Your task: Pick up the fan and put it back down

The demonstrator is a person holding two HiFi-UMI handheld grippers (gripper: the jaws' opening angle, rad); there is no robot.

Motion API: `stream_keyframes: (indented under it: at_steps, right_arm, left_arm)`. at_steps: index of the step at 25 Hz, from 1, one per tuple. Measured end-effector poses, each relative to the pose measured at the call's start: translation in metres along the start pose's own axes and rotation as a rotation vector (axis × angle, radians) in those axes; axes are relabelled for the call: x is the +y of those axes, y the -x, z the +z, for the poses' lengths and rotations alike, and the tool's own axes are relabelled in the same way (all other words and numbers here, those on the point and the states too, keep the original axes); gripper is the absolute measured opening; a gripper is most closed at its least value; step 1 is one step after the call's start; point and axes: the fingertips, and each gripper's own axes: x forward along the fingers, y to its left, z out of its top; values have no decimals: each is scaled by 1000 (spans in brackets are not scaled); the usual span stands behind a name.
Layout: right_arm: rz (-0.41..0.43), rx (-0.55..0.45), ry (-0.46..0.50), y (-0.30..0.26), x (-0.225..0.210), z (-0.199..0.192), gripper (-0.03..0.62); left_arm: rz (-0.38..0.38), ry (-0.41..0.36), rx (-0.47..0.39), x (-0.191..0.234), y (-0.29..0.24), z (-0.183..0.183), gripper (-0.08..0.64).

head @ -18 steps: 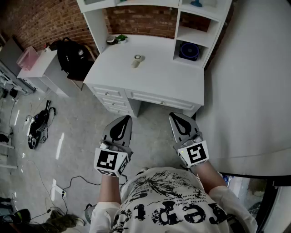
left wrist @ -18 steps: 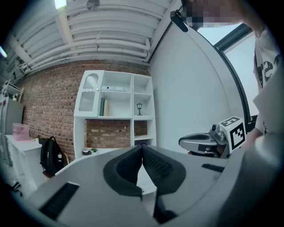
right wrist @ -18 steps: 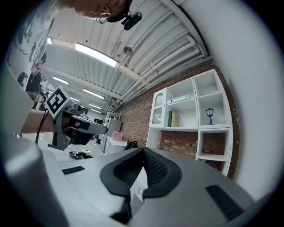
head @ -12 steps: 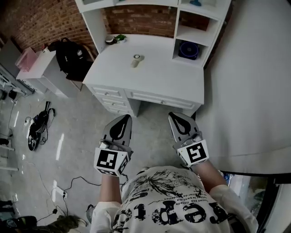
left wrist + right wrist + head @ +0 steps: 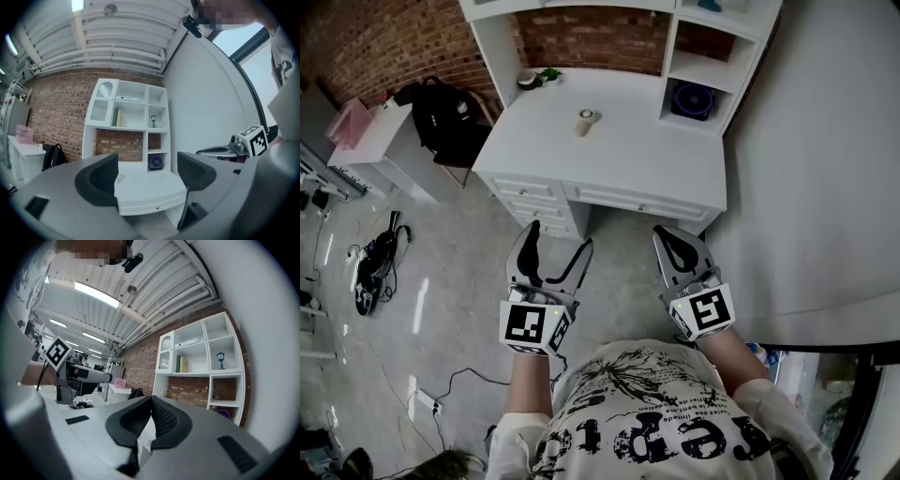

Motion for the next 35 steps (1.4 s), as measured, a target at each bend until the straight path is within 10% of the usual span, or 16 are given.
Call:
stream_keyframes:
  at_steps: [14,35]
  right_arm:
    - [21,11,30,-72,29,-25,15]
    - [109,-13,-8,-333,-231,-60,15]
  left_arm:
    - [-31,-52,82,65,-20,-36,379]
    - [105,-103,146,173,-333,-25,379]
